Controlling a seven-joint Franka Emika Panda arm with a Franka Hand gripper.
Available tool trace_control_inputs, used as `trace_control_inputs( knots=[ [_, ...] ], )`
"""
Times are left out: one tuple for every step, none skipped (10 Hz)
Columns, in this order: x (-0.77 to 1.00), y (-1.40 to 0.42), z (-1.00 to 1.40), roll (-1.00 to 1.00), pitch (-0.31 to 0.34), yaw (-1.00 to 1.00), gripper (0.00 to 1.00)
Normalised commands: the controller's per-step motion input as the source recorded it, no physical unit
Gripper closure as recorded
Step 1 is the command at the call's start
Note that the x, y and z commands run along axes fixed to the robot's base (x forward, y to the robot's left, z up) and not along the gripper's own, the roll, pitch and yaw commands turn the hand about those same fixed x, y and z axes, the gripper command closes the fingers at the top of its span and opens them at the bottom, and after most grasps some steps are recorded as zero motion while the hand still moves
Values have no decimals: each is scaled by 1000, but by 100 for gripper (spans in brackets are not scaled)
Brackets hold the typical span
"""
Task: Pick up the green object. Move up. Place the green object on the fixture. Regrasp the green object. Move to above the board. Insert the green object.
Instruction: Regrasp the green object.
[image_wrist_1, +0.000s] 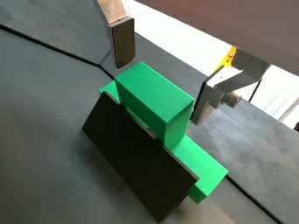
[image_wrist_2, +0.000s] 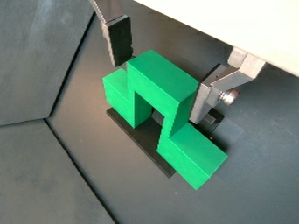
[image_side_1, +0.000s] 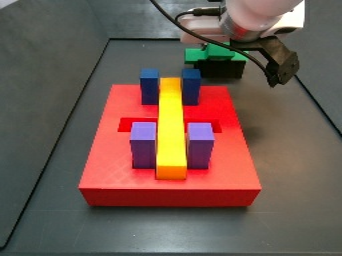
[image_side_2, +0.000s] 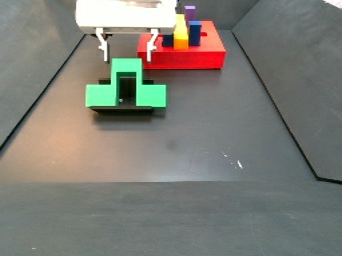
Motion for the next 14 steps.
trace_control_inputs(
  knots=[
    [91,0,-89,234,71,43,0],
    [189,14,-149,329,131,143,0],
    [214,51,-189,369,143,191,0],
    [177,14,-163,306,126,160,0],
    [100,0,-109,229,83,86,0],
    [91,0,-134,229,63,91,0],
    [106,0,-174,251,60,106,0],
    [134,23,-217,291,74,143,0],
    [71,20,-26,134,77,54,0],
    [0,0,0,54,0,0,0],
    [-6,0,-37,0,0,0,0],
    [0,0,-163,-20,86,0,0],
    [0,0,0,9,0,0,0],
    [0,37,-9,97,14,0,0]
  ],
)
